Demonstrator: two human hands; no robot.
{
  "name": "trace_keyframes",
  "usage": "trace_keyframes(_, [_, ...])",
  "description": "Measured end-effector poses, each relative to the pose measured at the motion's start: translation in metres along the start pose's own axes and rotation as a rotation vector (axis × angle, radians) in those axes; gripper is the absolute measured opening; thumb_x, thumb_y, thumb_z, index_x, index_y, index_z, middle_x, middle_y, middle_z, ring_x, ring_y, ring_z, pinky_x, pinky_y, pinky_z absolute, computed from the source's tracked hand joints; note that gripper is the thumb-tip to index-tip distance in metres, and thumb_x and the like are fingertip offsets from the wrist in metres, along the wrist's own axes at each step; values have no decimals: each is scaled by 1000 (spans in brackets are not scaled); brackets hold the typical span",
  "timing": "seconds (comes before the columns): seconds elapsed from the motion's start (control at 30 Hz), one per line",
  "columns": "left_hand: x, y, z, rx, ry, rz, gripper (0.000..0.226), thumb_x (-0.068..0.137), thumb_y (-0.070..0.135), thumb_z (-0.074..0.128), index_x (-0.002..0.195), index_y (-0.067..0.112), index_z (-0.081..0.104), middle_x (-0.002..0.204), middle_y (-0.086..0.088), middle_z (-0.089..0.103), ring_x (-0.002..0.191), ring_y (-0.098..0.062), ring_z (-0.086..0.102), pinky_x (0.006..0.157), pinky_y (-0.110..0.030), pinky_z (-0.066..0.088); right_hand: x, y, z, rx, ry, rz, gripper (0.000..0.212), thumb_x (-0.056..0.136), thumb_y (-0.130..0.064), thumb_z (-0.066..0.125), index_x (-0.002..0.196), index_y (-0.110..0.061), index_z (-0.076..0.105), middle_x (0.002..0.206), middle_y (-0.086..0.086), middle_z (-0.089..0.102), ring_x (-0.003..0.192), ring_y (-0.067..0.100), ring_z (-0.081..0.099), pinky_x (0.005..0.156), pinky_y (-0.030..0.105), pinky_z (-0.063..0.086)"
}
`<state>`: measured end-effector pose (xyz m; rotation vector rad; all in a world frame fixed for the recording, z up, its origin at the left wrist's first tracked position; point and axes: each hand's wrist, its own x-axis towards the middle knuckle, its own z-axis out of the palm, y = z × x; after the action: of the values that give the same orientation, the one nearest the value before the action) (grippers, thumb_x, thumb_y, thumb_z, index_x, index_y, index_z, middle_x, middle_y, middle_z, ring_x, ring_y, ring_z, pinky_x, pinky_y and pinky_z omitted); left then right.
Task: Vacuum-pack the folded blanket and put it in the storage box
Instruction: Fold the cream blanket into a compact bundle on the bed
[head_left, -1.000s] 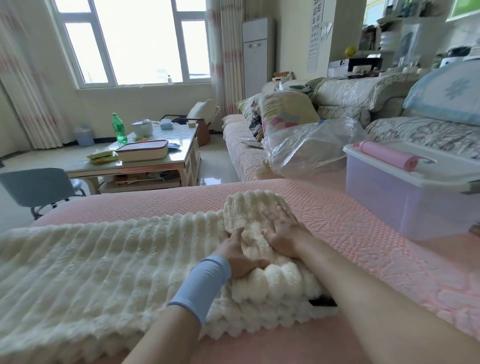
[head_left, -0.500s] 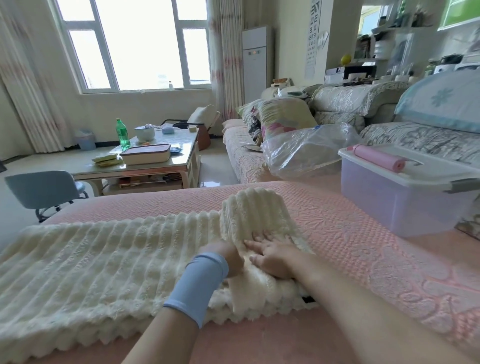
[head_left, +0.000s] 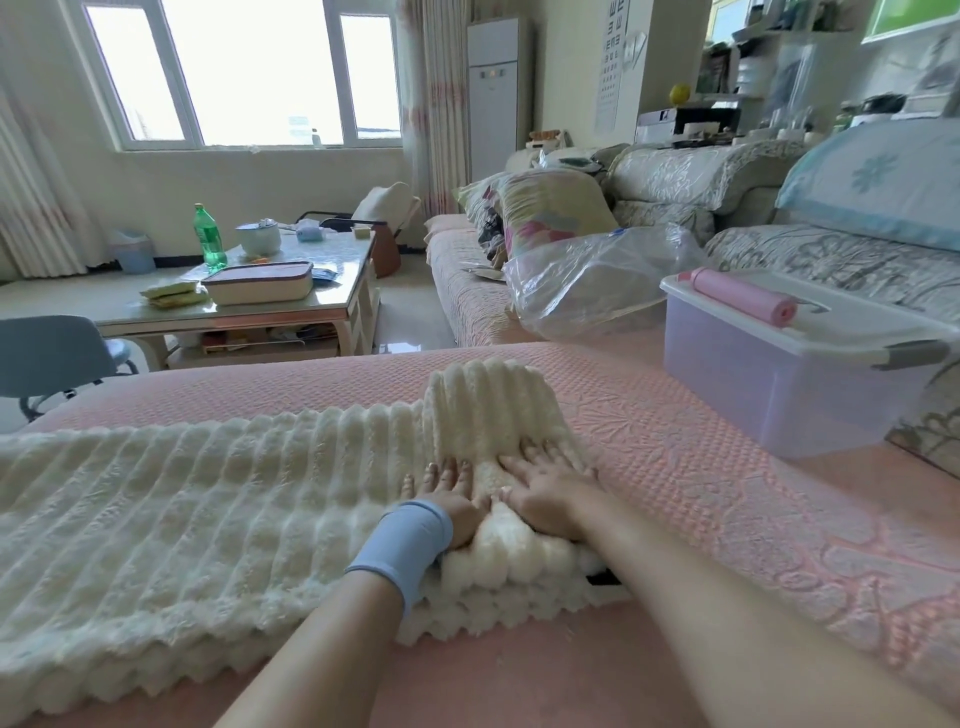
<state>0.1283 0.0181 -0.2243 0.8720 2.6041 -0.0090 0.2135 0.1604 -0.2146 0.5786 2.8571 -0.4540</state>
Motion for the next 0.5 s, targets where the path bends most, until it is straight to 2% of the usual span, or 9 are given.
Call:
trace_keyframes(0.1, [-16, 6, -20, 24, -48, -25, 61, 103, 48, 19, 155, 17, 11, 163, -5, 1, 149, -26, -3, 120, -47, 0, -6, 10, -9, 170, 73, -54, 58, 98, -56, 35, 154, -43, 24, 168, -8, 1, 154, 18, -3, 122, 56, 1])
trace_keyframes(0.17, [-28, 11, -35, 37, 100, 27, 53, 104, 40, 22, 147, 13, 38, 158, -9, 25, 147, -28, 15, 119, -45, 10, -13, 14, -13, 190, 101, -48, 58, 99, -52, 39, 154, -40, 27, 168, -6, 4, 154, 18, 1, 123, 53, 5])
trace_keyframes(0.2, [-32, 13, -38, 7, 196, 68, 50, 104, 38, 22, 144, 15, 43, 157, -7, 29, 146, -26, 20, 119, -45, 15, -16, 13, -14, 163, 85, -38, 58, 99, -51, 39, 155, -41, 25, 168, -6, 2, 154, 18, -1, 123, 53, 5])
trace_keyframes(0.23, [-36, 15, -35, -15, 245, 116, 49, 104, 36, 22, 145, 18, 40, 158, -6, 27, 146, -25, 19, 119, -46, 15, -20, 12, -14, 127, 59, -29, 59, 100, -52, 39, 155, -42, 22, 168, -7, 0, 154, 17, -3, 123, 55, 5])
trace_keyframes(0.3, [-41, 20, -14, 38, 173, 182, 53, 103, 37, 19, 153, 21, 20, 162, -4, 8, 149, -22, 5, 119, -52, 5, -27, 7, -14, 94, 19, -15, 59, 101, -53, 36, 156, -43, 19, 168, -7, -4, 154, 16, -7, 122, 57, 3])
trace_keyframes(0.37, [-39, 17, 15, 20, 55, 127, 62, 101, 50, 14, 155, 25, -4, 161, 0, -14, 148, -18, -13, 118, -52, -8, -34, 3, -16, 121, 33, 11, 61, 101, -52, 39, 157, -40, 17, 168, -3, -7, 154, 19, -7, 122, 56, 4])
trace_keyframes(0.4, [-38, 13, 22, -40, 36, 93, 66, 99, 55, 13, 154, 26, -10, 160, 2, -20, 147, -16, -18, 118, -49, -11, -40, 1, -17, 135, 53, 44, 64, 101, -52, 39, 158, -37, 14, 167, 0, -9, 154, 23, -8, 123, 56, 4])
trace_keyframes(0.47, [-40, 9, 25, -123, 10, 67, 71, 97, 61, 16, 153, 27, -13, 160, 2, -21, 147, -16, -19, 118, -46, -11, -49, 1, -17, 224, 92, 189, 73, 100, -54, 38, 160, -29, 4, 167, 5, -11, 154, 32, -3, 122, 57, 8])
trace_keyframes(0.5, [-44, 10, 21, -141, 0, 45, 72, 97, 62, 18, 153, 27, -12, 160, 1, -19, 147, -16, -18, 119, -46, -10, -54, 2, -18, 312, 106, 270, 78, 99, -55, 41, 160, -25, 5, 167, 9, -4, 152, 36, 7, 122, 55, 14])
